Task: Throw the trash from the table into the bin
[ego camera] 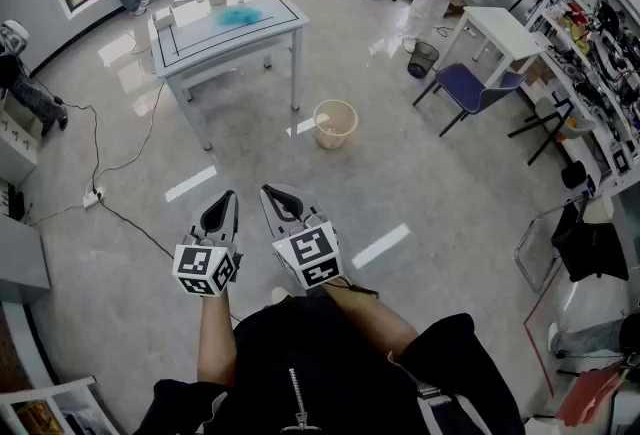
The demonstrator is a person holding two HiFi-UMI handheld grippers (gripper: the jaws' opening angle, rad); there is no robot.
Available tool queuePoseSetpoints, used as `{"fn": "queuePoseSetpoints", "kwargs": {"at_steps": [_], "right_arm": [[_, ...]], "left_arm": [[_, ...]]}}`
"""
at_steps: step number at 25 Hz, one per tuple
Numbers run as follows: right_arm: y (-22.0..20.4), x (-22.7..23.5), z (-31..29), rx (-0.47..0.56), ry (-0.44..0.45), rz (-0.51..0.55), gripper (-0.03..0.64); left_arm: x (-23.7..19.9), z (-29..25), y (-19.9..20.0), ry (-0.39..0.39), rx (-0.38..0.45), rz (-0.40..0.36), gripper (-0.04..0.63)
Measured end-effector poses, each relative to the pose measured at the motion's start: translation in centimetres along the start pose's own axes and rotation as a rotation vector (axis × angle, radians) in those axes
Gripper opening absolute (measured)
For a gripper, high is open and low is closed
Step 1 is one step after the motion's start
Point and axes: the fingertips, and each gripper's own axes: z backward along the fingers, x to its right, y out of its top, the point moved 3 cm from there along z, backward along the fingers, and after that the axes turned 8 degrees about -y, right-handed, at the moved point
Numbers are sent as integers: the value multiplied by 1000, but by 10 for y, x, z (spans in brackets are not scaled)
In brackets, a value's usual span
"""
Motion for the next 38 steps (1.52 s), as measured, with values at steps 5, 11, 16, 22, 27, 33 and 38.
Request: {"fn": "queuePoseSetpoints", "kwargs": {"at_steps": [5, 11, 16, 22, 27, 33, 38], "right_arm": [[1, 1, -7, -15, 9, -3, 9], [-4, 13, -12, -25, 19, -14, 9], [-1, 24, -34, -20, 41, -20, 11], [4, 36, -72, -16, 68, -29, 11], [10, 61, -110, -25, 79, -52, 11], [22, 92, -157, -32, 121, -66, 11], [37, 124, -191, -40, 147, -64, 11]], "left_arm": [[-6, -7, -1, -2, -4, 14, 6], [-5, -20, -5, -7, -18, 21, 6], [-19, -40, -2, -5, -22, 20, 6], [-49, -63, 0, 21, -32, 24, 6], [-74, -96, 4, 34, -45, 26, 6], [-105, -139, 18, 70, -57, 25, 6], [-126, -181, 32, 97, -58, 33, 6]]}}
